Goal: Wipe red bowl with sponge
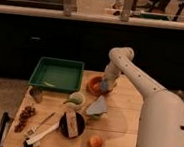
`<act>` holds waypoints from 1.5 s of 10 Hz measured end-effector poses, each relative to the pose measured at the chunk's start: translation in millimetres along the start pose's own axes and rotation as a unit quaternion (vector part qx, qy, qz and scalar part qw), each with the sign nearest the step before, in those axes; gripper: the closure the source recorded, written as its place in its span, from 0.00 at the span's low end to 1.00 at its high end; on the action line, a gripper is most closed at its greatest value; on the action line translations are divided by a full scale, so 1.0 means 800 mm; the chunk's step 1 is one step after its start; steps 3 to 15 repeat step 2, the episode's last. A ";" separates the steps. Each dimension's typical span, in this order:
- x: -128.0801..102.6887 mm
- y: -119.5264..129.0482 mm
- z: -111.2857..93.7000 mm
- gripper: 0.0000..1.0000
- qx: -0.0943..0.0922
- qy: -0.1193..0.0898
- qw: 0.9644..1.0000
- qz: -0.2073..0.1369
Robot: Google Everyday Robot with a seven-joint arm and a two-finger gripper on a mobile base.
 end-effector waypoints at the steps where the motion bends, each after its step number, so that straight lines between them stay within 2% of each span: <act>1: 0.000 -0.004 0.001 1.00 -0.001 -0.001 1.000 0.000; 15: 0.001 -0.008 0.002 1.00 -0.001 -0.002 1.000 0.000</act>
